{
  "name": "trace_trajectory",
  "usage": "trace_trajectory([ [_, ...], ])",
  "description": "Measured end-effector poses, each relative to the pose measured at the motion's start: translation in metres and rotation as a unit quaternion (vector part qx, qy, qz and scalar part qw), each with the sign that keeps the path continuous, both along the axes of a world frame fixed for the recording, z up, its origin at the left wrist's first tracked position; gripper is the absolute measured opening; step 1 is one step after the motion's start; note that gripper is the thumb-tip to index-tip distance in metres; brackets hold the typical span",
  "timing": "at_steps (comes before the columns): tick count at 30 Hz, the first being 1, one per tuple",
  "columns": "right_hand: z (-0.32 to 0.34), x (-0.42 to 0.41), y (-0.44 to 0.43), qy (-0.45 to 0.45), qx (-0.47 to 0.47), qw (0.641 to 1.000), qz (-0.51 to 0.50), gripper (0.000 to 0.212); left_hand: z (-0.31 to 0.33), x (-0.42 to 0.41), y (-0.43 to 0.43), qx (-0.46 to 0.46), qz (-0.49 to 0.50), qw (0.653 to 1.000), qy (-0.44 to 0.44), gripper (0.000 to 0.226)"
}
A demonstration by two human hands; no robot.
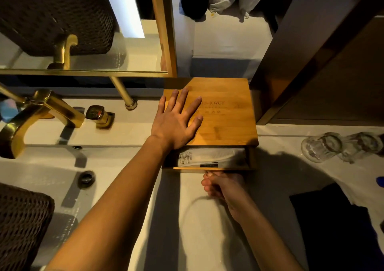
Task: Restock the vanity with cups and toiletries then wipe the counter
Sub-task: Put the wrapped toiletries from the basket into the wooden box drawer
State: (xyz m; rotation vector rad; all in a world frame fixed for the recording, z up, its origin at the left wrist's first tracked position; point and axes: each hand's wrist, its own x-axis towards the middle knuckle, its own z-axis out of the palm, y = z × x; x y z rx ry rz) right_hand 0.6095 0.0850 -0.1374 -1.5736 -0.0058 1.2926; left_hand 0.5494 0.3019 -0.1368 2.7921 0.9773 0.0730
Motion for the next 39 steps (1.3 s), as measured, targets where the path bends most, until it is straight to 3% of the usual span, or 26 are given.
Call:
trace_trajectory([
  [14, 0.001, 0.022, 0.027, -0.068, -0.025, 0.996, 0.05, 0.019, 0.0, 0.0, -0.001, 0.007, 0.001, 1.0, -0.005, 0.062],
  [29, -0.005, 0.044, 0.055, 0.019, -0.034, 0.996, 0.078, 0.019, -0.002, 0.0, -0.001, 0.013, 0.005, 1.0, -0.007, 0.062],
  [39, -0.013, 0.045, 0.047, 0.016, 0.001, 0.998, 0.061, 0.01, -0.003, 0.001, -0.002, 0.02, 0.008, 1.0, 0.006, 0.063],
])
